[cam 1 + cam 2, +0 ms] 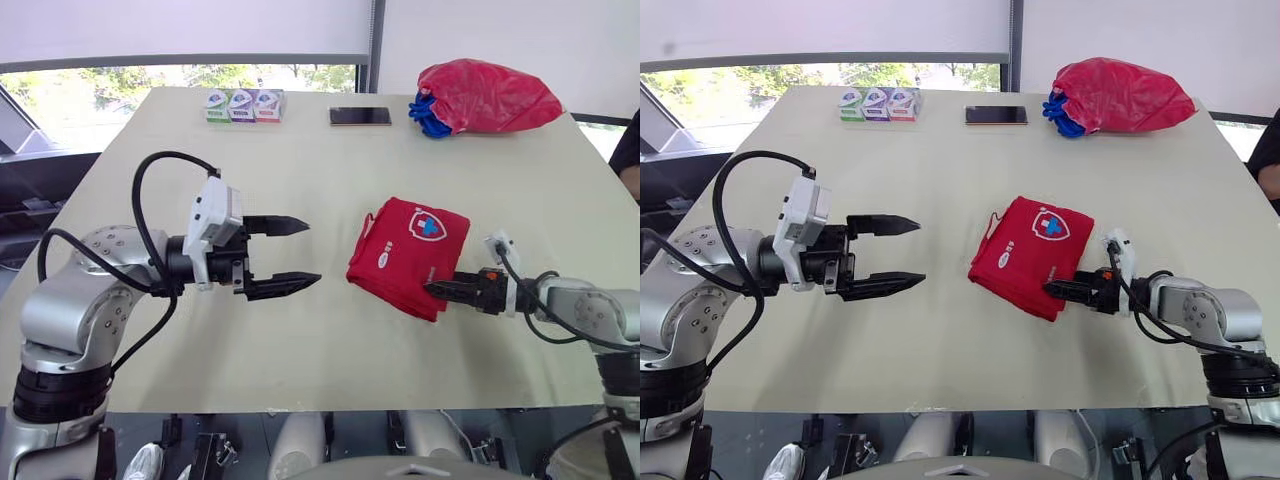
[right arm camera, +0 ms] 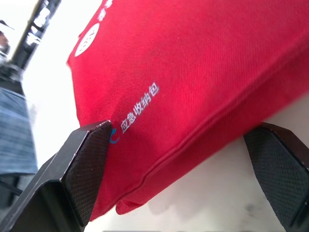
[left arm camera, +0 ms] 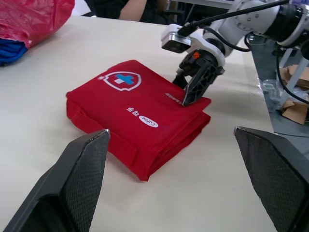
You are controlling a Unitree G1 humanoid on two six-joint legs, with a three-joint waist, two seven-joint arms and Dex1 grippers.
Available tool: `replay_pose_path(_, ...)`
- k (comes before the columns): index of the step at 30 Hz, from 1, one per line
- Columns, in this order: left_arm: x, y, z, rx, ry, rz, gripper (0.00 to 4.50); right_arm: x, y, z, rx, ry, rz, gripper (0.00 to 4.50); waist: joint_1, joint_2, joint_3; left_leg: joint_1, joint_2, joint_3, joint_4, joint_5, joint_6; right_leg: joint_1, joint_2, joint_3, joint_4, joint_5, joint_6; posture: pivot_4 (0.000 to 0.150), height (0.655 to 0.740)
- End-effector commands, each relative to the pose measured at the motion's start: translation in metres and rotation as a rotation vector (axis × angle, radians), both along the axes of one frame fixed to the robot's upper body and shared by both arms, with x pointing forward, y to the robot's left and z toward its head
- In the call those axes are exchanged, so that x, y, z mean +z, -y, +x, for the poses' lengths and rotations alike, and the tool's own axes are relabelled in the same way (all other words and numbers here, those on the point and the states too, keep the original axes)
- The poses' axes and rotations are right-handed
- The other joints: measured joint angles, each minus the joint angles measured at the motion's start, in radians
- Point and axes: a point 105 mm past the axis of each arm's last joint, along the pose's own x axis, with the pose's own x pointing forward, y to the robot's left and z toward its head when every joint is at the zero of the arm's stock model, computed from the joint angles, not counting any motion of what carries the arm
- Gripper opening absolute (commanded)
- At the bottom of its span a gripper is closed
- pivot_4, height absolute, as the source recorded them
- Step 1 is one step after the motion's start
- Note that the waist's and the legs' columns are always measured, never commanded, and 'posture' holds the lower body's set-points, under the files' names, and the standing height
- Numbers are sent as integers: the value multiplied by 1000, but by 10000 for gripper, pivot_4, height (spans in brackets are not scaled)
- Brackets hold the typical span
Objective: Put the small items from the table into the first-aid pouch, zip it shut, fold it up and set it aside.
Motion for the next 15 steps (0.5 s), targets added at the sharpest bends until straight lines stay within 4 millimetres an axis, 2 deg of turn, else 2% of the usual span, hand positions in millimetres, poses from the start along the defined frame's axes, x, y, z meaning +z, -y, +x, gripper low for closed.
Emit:
replay_pose_path(1,12,5,-2,-18,54,-8,45000,-5,-8,-5,-2,-36,6,35467,0,0,0,0,0,0,0,0,0,0,0,0,0,0,0,1500,7400)
replay_pose_path(2,12,5,-1,-17,58,-9,45000,-6,-8,-3,-24,-36,8,31881,1,0,0,0,0,0,0,0,0,0,0,0,0,0,0,1500,7400)
replay_pose_path(5,14,5,2,-10,67,-7,45000,-6,-8,5,-107,-25,42,16463,1,0,0,-1,0,0,0,0,0,-1,0,0,0,0,0,1500,7400)
replay_pose_path(7,16,5,4,-7,75,-9,45000,1,-5,15,-185,10,89,5652,-1,0,0,0,0,1,0,0,0,-1,0,1,0,0,0,1500,7400)
replay_pose_path(8,16,6,5,-7,79,-10,45000,4,-3,19,-218,25,108,1841,-1,0,0,0,0,2,0,0,0,-1,0,2,0,0,0,1500,7400)
replay_pose_path(9,17,6,6,-8,82,-11,45000,8,0,23,-253,41,127,326,-1,0,0,0,0,2,0,0,0,0,0,2,0,0,0,1500,7400)
replay_pose_path(11,23,6,9,2,114,-6,45000,26,14,42,-379,112,189,326,1,1,0,0,0,2,0,0,0,-1,0,2,0,0,0,1500,7400)
replay_pose_path(15,50,4,22,59,182,-61,45000,60,49,82,-654,209,290,326,3,3,3,-2,-2,1,1,1,-1,-1,0,2,0,1,0,1500,7400)
